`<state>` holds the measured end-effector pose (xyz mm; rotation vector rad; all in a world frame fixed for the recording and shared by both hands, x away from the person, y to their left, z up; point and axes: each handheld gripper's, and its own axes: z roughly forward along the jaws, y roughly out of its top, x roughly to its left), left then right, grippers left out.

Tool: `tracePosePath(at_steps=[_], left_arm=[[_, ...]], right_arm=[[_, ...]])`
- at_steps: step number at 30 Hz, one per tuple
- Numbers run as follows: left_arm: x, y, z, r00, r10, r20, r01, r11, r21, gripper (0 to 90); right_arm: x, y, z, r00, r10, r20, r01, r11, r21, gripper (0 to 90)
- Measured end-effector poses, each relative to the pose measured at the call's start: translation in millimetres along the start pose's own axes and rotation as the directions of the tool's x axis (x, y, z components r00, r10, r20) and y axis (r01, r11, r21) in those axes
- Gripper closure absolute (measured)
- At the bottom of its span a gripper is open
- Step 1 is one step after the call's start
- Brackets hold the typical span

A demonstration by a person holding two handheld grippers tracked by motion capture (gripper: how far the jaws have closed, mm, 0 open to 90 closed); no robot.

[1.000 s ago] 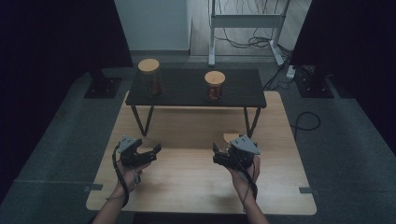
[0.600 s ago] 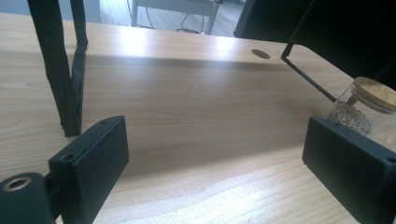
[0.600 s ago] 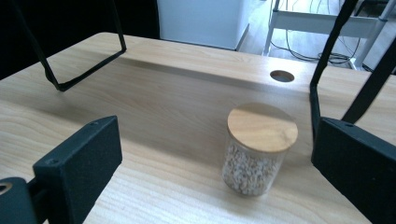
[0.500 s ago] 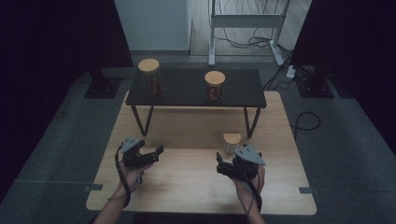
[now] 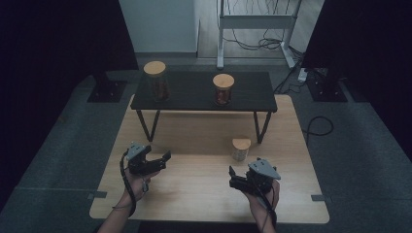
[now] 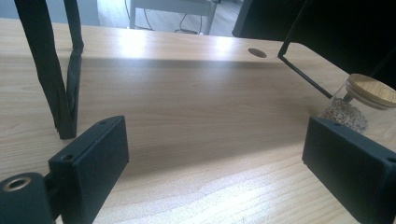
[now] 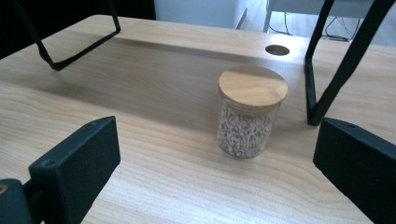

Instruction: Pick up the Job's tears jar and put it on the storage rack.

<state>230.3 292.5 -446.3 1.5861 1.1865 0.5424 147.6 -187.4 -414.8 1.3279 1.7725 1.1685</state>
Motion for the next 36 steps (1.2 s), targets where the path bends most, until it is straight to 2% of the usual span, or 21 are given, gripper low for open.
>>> tracePosePath(at_steps=[11, 29, 36], left_arm=[[0.4, 0.3, -0.6, 1.0, 0.001, 0.001, -0.001, 1.0, -0.003, 6.7], [-2.5, -1.1, 2.8, 0.9999, 0.014, -0.003, -0.014, 0.9998, 0.011, 6.8], [-2.6, -1.7, 5.4, 0.9998, 0.02, -0.007, -0.02, 0.9995, 0.023, 6.7]], right_arm=[[-6.0, -3.6, 3.6, 0.9988, 0.036, 0.033, -0.037, 0.998, 0.046, 0.0], [-13.4, -6.9, 23.2, 0.9985, 0.053, 0.013, -0.054, 0.994, 0.097, 0.0], [-12.4, -3.3, 37.3, 0.9989, 0.046, 0.014, -0.047, 0.993, 0.113, 0.0]])
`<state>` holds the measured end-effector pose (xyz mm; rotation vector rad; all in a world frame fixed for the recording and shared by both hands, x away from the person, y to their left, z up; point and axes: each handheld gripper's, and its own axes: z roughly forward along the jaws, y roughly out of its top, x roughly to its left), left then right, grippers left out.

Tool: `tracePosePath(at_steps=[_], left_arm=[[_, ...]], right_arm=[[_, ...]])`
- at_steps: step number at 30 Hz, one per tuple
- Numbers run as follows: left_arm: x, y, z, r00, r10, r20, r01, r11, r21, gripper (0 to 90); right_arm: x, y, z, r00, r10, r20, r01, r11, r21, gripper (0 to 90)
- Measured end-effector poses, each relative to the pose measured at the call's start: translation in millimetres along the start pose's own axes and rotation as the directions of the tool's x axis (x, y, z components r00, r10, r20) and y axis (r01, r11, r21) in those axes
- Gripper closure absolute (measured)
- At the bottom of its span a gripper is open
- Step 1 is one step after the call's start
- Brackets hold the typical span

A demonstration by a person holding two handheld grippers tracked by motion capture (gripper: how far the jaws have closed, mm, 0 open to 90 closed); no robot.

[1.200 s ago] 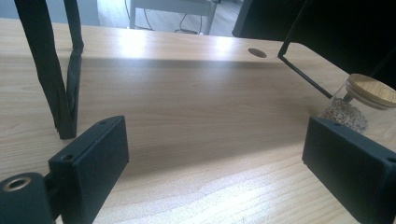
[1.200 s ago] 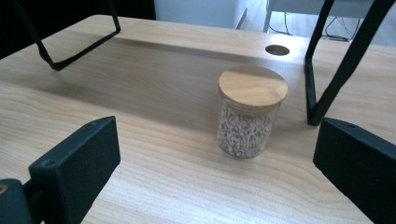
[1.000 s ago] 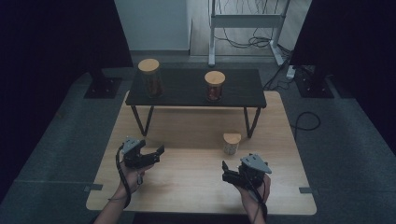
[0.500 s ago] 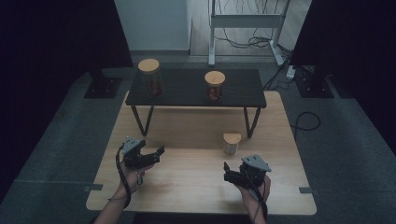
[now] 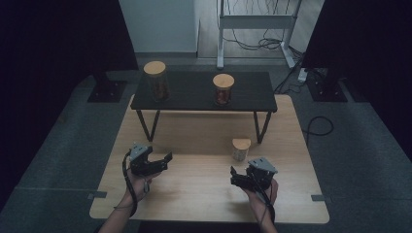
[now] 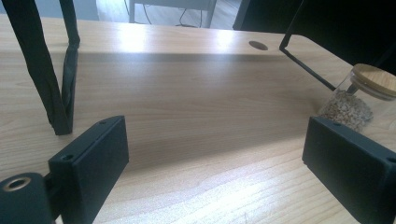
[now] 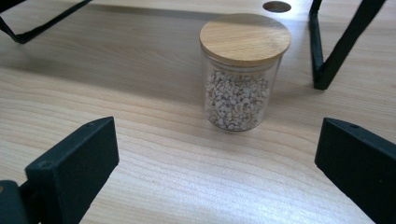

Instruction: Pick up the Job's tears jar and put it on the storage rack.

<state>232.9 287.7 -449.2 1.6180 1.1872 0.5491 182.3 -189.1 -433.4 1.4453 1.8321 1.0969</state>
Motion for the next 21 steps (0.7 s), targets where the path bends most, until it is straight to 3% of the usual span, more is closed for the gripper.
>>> tracePosePath(at_steps=[21], left_arm=[[2.3, 0.0, -0.7, 0.9999, -0.01, -0.013, 0.01, 0.9999, -0.001, 6.7]], right_arm=[[-1.6, 6.2, 31.2, 0.9993, -0.004, 0.037, 0.003, 1.0, 0.015, 0.0]])
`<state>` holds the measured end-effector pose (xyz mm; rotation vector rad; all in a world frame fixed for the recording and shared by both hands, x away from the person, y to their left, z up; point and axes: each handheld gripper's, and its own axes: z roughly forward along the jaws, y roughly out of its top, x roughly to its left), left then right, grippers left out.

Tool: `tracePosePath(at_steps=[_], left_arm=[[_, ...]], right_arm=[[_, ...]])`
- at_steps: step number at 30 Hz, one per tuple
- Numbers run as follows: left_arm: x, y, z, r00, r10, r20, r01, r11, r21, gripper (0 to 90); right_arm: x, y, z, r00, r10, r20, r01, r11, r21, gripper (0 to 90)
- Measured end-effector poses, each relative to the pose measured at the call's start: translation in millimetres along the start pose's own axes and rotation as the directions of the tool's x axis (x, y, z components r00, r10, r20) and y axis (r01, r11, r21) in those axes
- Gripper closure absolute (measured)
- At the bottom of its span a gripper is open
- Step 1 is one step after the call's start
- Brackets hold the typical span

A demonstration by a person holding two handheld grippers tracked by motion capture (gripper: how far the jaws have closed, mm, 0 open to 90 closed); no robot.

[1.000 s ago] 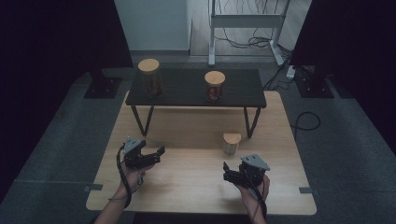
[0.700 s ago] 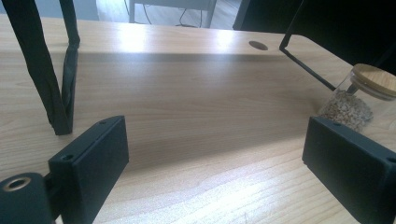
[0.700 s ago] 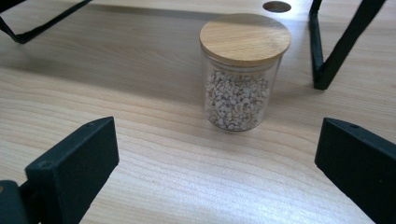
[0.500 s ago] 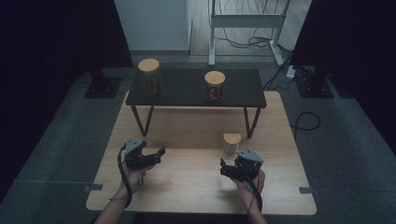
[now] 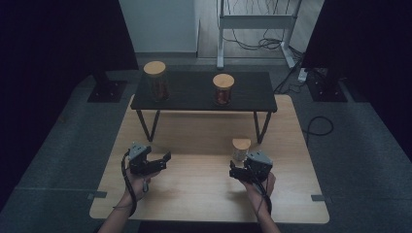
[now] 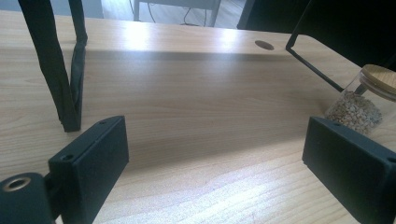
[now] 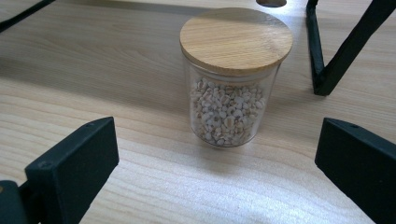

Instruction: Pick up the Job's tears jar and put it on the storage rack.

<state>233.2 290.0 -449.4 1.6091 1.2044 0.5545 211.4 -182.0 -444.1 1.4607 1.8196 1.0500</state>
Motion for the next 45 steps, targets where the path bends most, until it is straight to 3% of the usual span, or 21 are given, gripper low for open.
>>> tracePosePath(at_steps=[45], left_arm=[[1.8, -1.6, 3.3, 0.9999, -0.006, -0.01, 0.006, 0.9998, 0.016, 6.7]], right_arm=[[-2.6, 16.9, 37.3, 0.9999, -0.004, 0.015, 0.004, 1.0, 0.031, 0.0]])
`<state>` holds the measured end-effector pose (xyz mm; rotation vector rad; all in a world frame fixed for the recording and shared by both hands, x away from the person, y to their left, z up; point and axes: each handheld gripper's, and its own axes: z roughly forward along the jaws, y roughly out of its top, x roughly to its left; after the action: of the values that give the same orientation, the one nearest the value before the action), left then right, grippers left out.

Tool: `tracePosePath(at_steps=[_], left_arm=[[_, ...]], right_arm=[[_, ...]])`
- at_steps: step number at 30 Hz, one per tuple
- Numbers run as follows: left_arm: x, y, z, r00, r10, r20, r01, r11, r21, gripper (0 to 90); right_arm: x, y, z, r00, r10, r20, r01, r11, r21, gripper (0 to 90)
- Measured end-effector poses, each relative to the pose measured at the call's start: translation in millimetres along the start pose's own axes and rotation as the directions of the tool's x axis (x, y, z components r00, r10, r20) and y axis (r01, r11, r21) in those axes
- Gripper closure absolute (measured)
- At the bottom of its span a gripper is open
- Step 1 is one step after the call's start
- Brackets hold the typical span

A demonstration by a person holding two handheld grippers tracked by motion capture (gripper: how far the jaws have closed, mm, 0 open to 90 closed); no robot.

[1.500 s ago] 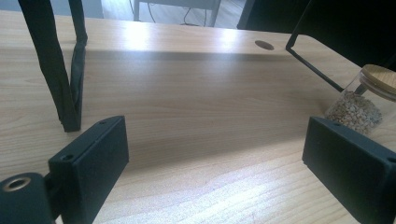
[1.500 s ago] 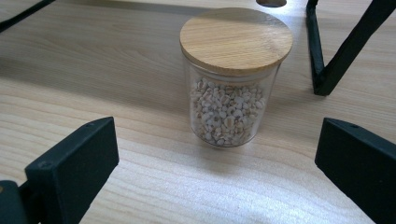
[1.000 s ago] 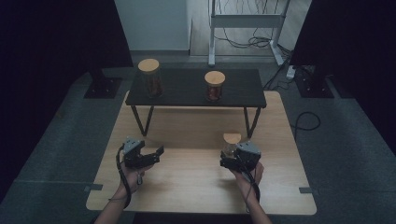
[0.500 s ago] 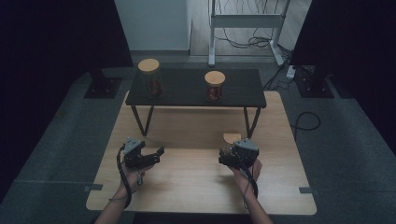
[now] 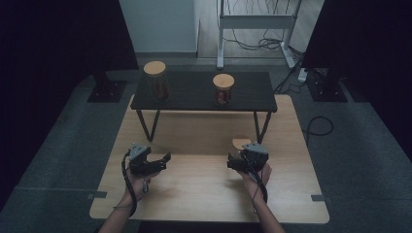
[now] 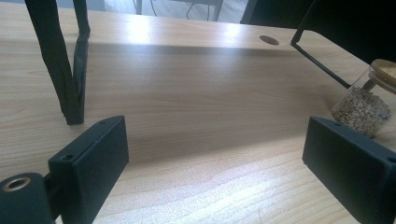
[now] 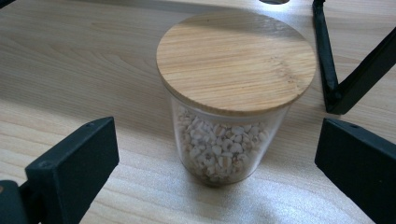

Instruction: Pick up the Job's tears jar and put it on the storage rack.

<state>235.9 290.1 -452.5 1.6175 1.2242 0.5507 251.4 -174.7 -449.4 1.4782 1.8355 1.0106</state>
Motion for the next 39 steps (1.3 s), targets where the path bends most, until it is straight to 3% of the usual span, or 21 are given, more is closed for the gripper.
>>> tracePosePath(at_steps=[29, 39], left_arm=[[4.2, -1.6, 5.2, 0.9997, -0.015, -0.021, 0.015, 0.9996, 0.022, 6.6], [5.6, -2.1, 6.9, 0.9995, -0.018, -0.026, 0.018, 0.9994, 0.028, 6.6]], right_arm=[[-4.6, 14.1, 31.1, 0.9998, -0.018, 0.005, 0.018, 0.999, 0.029, 0.0], [-2.5, 16.0, 36.3, 0.9988, -0.048, 0.009, 0.048, 0.998, 0.036, 6.6]])
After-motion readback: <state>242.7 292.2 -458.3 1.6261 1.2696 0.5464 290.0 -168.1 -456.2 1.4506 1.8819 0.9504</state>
